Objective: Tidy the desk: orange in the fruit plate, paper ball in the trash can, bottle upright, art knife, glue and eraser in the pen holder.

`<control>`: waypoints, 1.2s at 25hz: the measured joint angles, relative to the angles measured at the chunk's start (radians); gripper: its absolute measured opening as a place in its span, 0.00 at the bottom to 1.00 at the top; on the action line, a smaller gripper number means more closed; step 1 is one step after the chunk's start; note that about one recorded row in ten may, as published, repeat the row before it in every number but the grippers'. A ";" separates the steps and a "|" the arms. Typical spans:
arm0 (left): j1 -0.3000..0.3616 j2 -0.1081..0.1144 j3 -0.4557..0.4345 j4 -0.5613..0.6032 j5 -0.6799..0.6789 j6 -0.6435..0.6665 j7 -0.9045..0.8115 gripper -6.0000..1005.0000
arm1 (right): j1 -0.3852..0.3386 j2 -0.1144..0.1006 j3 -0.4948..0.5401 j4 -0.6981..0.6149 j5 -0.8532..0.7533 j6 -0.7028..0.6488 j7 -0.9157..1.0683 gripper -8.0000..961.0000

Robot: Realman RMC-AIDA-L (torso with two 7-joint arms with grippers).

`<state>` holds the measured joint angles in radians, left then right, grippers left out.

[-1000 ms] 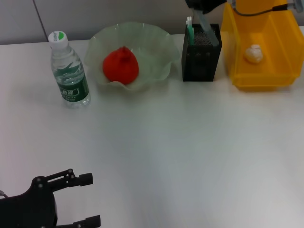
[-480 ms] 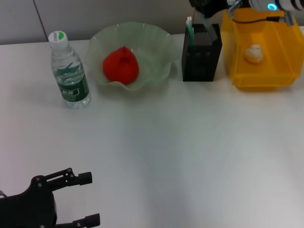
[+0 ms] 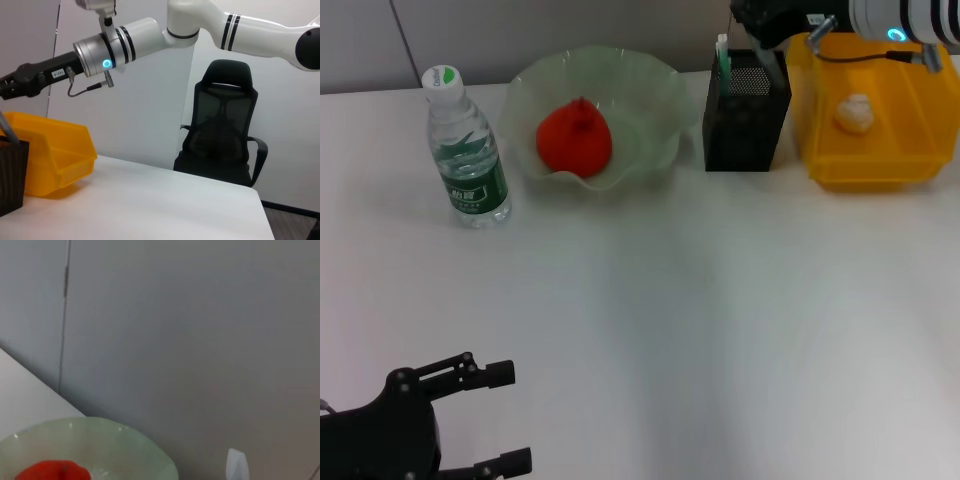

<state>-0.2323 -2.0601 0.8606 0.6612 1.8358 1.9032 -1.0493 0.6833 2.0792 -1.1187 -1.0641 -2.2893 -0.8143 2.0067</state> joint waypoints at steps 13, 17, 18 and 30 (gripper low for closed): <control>-0.001 -0.002 0.000 0.000 0.000 0.001 -0.001 0.80 | -0.013 -0.003 0.007 0.038 0.091 0.008 -0.045 0.15; -0.001 -0.002 -0.001 0.000 -0.001 0.003 -0.001 0.80 | -0.015 -0.002 0.008 0.037 0.090 0.009 -0.046 0.22; -0.001 -0.002 -0.001 0.000 -0.001 0.003 -0.001 0.80 | -0.017 -0.002 0.010 0.034 0.090 0.008 -0.046 0.26; -0.042 0.010 -0.047 -0.026 -0.011 0.006 -0.080 0.80 | -0.183 -0.003 0.070 -0.240 0.173 -0.413 -0.029 0.67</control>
<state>-0.2748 -2.0506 0.8137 0.6351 1.8248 1.9096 -1.1295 0.5006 2.0761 -1.0489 -1.3042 -2.1168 -1.2278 1.9776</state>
